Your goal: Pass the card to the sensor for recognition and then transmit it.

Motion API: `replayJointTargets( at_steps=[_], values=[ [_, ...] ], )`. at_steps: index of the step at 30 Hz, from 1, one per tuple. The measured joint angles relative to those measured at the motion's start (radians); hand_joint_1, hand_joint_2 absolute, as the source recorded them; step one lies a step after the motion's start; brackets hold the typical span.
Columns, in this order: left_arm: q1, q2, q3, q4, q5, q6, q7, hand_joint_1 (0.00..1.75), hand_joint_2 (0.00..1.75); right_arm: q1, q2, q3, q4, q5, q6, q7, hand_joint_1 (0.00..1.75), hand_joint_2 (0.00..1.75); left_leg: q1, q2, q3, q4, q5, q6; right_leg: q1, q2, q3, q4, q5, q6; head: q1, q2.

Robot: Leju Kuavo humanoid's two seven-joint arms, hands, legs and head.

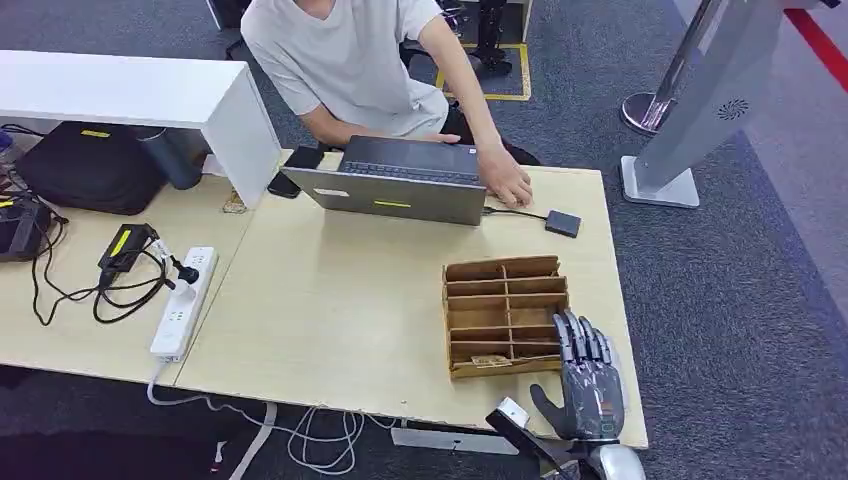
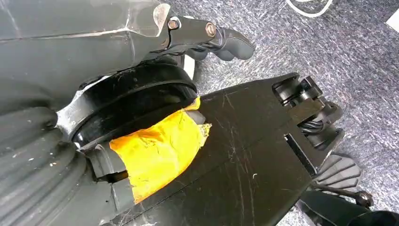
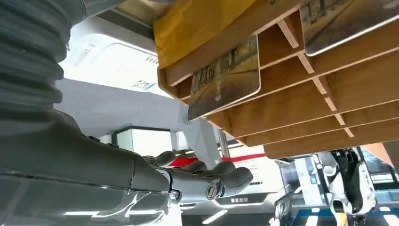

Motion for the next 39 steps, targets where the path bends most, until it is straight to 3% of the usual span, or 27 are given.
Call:
replayJointTargets(
  at_steps=[3,4,24,39],
  values=[
    [0.0,0.0,0.0,0.0,0.0,0.0,0.0,0.0,1.75,0.0,0.0,0.0,0.003,-0.004,-0.001,0.002,0.0,1.75,0.0,0.0,0.0,0.0,0.0,0.0,0.0,0.0,0.0,0.0,0.0,0.0,0.0,0.0],
    [0.0,0.0,0.0,0.0,0.0,0.0,0.0,0.0,1.75,0.0,0.0,0.0,0.017,-0.009,-0.001,0.004,1.75,1.75,0.0,0.0,0.0,0.0,0.0,0.0,0.0,0.0,0.0,0.0,0.0,0.0,0.0,0.0],
    [0.0,0.0,0.0,0.0,0.003,0.0,0.0,0.0,1.75,-0.021,0.0,-0.001,0.052,-0.058,-0.005,-0.028,1.75,1.75,0.0,0.0,0.001,0.0,0.0,0.0,0.0,0.0,0.001,0.0,0.0,0.0,0.0,0.0],
    [0.0,0.0,0.0,0.0,-0.007,0.0,-0.029,0.0,1.75,-0.021,0.0,-0.004,0.059,-0.041,-0.002,-0.009,1.75,1.75,0.0,0.0,0.002,0.0,0.0,0.0,0.0,0.0,0.002,0.0,0.0,0.0,0.0,0.0]
  ],
)
